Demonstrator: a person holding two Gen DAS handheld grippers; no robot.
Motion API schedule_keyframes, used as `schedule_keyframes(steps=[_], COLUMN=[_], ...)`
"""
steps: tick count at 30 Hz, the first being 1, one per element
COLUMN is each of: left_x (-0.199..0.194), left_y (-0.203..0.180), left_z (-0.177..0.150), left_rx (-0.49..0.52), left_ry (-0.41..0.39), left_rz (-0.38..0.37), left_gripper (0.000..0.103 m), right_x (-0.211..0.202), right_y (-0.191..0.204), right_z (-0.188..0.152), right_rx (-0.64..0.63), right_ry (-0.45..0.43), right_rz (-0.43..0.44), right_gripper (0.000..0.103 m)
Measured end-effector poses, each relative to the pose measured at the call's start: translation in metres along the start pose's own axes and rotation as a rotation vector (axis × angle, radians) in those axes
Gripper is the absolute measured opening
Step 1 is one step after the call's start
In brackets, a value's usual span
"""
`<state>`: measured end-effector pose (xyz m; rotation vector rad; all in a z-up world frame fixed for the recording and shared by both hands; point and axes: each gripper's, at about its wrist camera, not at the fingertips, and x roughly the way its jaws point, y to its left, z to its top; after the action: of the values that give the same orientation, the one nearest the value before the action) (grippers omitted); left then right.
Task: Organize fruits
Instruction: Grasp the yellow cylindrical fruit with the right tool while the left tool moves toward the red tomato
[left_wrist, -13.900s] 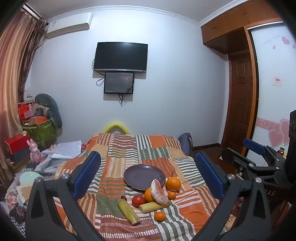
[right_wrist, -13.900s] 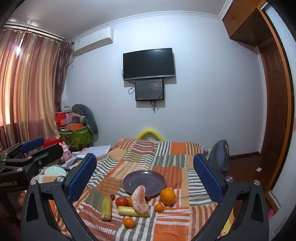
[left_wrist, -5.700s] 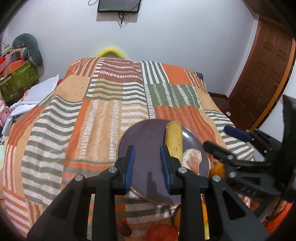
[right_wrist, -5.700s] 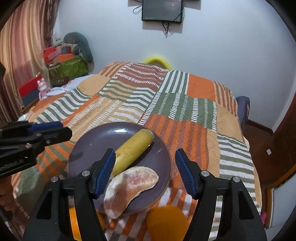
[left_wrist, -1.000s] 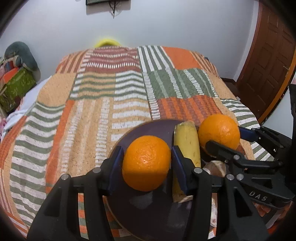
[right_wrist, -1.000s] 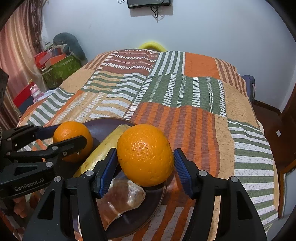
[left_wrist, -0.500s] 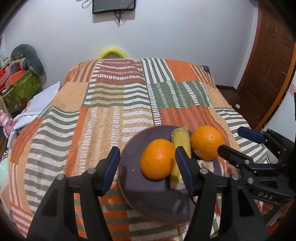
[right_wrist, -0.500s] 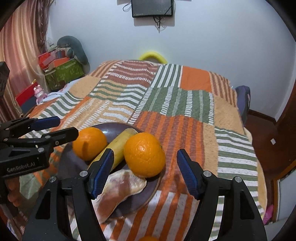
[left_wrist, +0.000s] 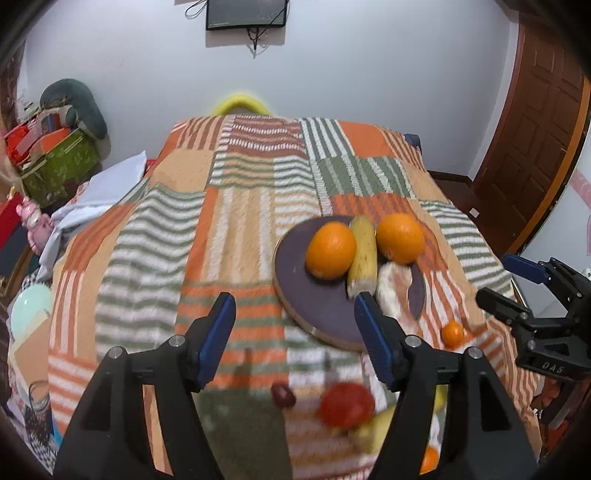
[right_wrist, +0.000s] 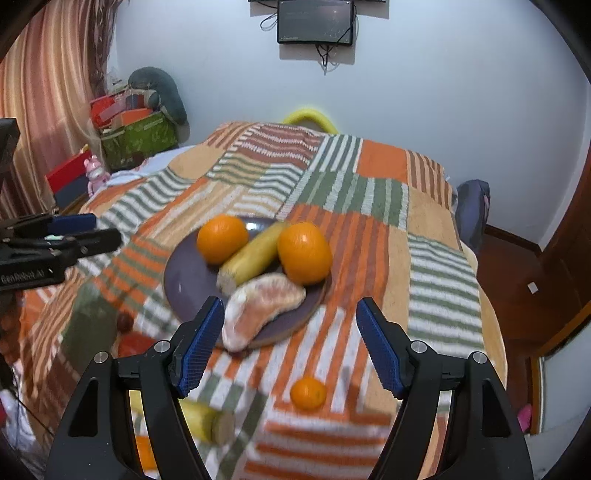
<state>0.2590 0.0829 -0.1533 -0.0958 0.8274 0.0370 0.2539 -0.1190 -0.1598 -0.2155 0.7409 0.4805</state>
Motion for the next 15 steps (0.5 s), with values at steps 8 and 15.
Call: schedule_keyframes(steps=[8,15], left_x=[-0.008,0.003], left_y=[0.009,-0.007], left_z=[-0.051,-0.092], left_rx=[0.007,0.033], left_ry=[0.085,0.184], left_rz=[0.027,-0.014], left_gripper=[0.067,0.067], right_x=[0.001,0.014], right_y=[-0.004,0.001], right_z=[-0.049,-0.076], right_rx=[0.031,0.078], right_ry=[0.101,0.164], right_rz=[-0.029,0.022], right_gripper=[0.071,0.071])
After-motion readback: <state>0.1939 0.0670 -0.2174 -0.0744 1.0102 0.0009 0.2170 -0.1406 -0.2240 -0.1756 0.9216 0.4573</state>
